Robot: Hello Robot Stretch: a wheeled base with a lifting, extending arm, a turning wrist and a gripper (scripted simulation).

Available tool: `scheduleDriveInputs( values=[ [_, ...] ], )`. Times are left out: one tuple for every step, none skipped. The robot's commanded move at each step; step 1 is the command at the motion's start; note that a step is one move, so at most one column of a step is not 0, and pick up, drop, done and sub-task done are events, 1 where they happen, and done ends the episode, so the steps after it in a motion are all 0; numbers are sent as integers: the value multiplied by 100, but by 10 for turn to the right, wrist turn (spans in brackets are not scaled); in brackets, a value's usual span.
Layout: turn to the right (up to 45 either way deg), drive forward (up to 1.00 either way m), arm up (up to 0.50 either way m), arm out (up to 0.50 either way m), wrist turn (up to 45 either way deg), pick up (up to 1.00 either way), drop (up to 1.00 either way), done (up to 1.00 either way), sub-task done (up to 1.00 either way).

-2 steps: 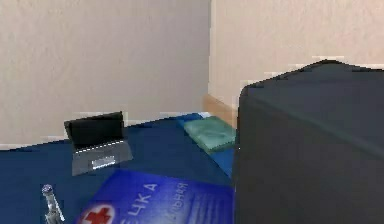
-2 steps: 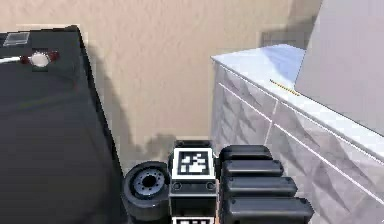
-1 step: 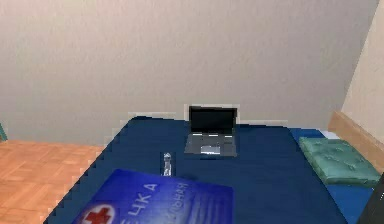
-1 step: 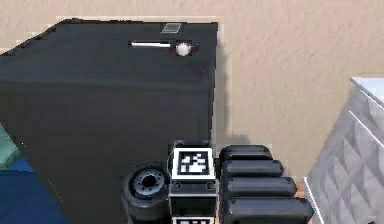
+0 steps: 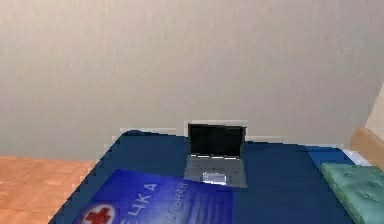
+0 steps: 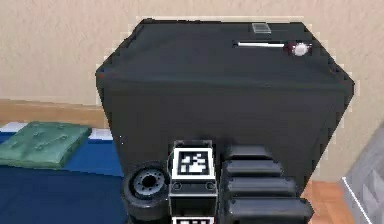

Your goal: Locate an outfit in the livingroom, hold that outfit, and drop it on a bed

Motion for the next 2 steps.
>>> scheduleDriveInputs(
  values=[
    [-450, 0, 0, 0, 0, 0, 0, 0, 0],
    [-450, 0, 0, 0, 0, 0, 0, 0, 0]
  ],
)
